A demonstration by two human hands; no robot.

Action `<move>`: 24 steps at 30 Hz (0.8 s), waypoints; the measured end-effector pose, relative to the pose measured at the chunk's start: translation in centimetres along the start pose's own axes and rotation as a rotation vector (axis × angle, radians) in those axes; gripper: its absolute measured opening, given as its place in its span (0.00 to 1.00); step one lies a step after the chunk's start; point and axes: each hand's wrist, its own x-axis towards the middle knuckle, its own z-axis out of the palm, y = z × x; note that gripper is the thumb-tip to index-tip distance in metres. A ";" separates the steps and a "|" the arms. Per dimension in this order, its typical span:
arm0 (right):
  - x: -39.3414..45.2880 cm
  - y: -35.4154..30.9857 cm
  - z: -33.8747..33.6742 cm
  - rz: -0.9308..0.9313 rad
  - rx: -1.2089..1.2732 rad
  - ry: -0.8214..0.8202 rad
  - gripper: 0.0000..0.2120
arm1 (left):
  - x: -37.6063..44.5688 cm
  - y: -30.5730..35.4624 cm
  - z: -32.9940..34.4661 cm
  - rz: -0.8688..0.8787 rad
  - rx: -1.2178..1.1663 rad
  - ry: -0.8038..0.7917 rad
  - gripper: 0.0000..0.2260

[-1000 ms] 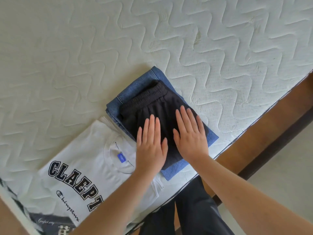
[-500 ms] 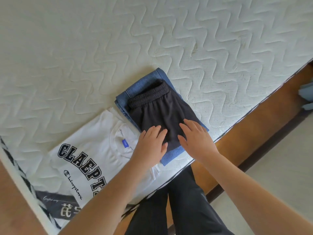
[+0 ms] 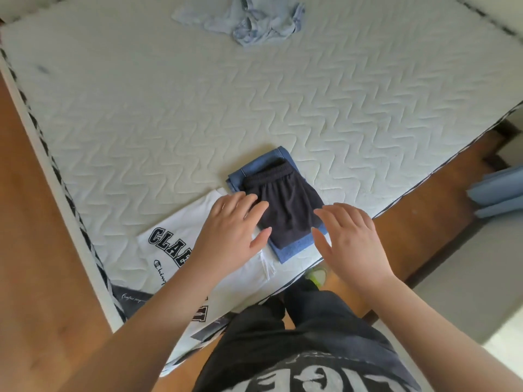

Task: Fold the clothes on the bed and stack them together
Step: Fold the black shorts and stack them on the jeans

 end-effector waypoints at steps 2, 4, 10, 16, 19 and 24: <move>-0.5 -0.8 -1.5 -0.026 0.000 0.024 0.15 | -1.1 1.1 -1.9 -0.002 0.002 0.017 0.21; -1.3 -1.4 -2.6 -0.048 -0.005 0.040 0.15 | -2.4 2.2 -3.4 -0.014 0.004 0.024 0.22; -4.5 -1.1 -4.3 -0.125 0.010 0.077 0.14 | -6.0 6.3 -5.2 -0.089 0.034 0.007 0.23; -8.1 -0.7 -5.4 -0.183 0.065 0.043 0.15 | -10.0 11.3 -6.0 -0.198 0.025 -0.016 0.22; -9.2 -1.1 -5.4 -0.238 0.079 0.043 0.15 | -12.4 12.7 -6.3 -0.244 0.040 0.023 0.20; -9.9 -4.1 -5.3 -0.359 0.121 0.019 0.19 | -17.1 13.1 -6.1 -0.380 0.096 0.057 0.21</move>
